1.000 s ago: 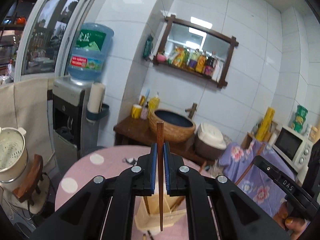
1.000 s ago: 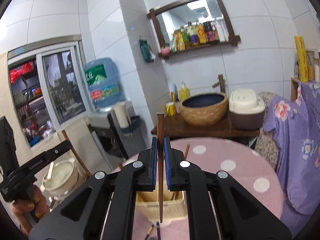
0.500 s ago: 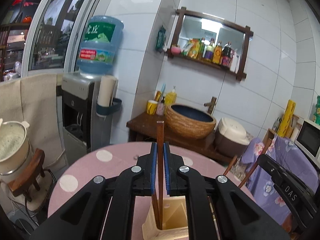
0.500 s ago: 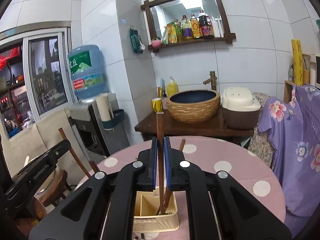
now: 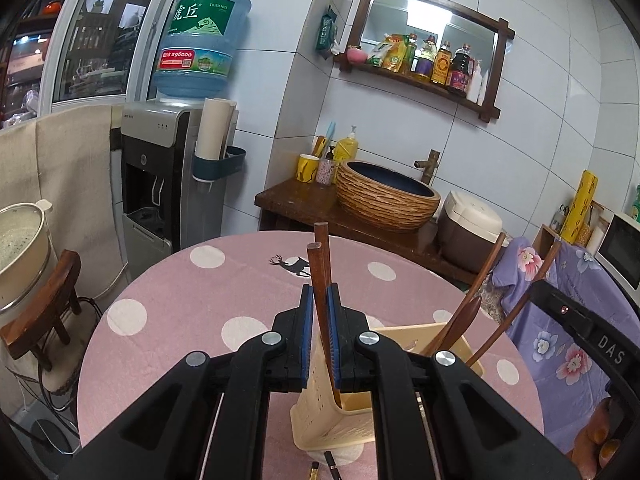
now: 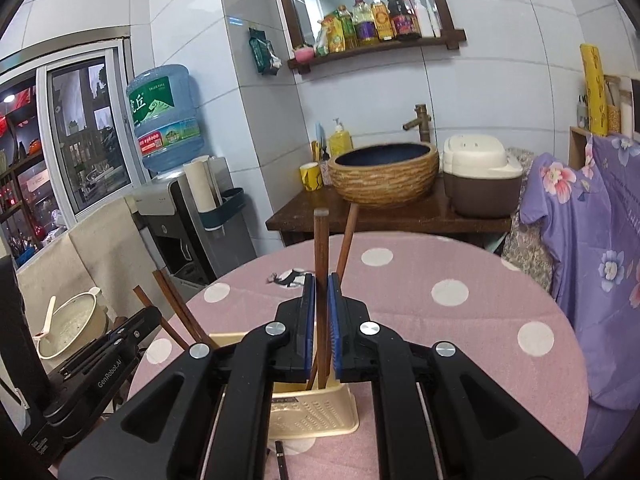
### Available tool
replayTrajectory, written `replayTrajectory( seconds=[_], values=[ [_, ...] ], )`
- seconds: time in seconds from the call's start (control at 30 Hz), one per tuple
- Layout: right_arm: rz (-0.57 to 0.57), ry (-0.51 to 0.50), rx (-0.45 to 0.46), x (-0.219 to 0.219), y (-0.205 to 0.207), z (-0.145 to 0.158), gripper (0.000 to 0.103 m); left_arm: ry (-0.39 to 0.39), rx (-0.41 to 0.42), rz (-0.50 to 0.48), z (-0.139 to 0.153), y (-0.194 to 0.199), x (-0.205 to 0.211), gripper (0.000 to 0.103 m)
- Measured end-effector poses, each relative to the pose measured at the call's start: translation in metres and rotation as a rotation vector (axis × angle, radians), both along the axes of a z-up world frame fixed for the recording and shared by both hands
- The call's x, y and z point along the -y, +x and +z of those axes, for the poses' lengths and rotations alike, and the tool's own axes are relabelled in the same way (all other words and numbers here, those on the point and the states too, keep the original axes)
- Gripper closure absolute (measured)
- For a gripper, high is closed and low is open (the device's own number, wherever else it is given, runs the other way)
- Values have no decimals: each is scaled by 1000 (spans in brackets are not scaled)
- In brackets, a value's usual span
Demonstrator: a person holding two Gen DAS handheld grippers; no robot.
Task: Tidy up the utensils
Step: 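Lower the brown chopsticks into the holder and open both tools, then move both tools down to the black chopsticks lying before the holder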
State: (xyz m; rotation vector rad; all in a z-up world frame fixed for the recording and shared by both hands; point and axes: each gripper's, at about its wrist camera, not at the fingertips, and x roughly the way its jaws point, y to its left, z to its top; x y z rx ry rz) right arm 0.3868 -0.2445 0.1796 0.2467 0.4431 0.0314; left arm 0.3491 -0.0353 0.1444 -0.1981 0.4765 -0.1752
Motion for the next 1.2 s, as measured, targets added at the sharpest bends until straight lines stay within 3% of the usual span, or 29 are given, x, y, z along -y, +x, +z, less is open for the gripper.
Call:
replayTrajectory(
  seconds=[0.07, 0.1, 0.13, 0.2, 0.23, 0.3, 0.47, 0.77, 0.97, 1.2],
  values=[
    [0, 10, 10, 2, -3, -3, 95, -15, -9, -20, -2, -2, -2, 92],
    [3, 5, 15, 2, -5, -3, 95, -17, -11, -21, -2, -4, -3, 84],
    [8, -1, 18, 2, -6, -3, 95, -20, -8, -19, -2, -7, -5, 68],
    [13, -16, 26, 0, -14, -5, 88, -34, 4, -12, -3, -14, -10, 46],
    [13, -17, 37, -1, -19, -5, 76, -39, 10, -12, -3, -18, -12, 45],
    [12, -25, 70, -2, -33, -7, 65, -37, 9, -29, -4, -25, -15, 41],
    [46, -27, 26, -3, -55, -24, 57, -38, -33, -67, -21, -47, -25, 27],
    [120, -81, -157, -20, -82, -95, 51, 34, -222, -105, -84, -65, -37, 28],
    [113, -69, -279, -19, -92, -142, 51, 64, -338, -145, -121, -72, -38, 51],
    [88, -62, -320, -13, -107, -164, 51, 55, -404, -207, -140, -74, -30, 72]
  ],
)
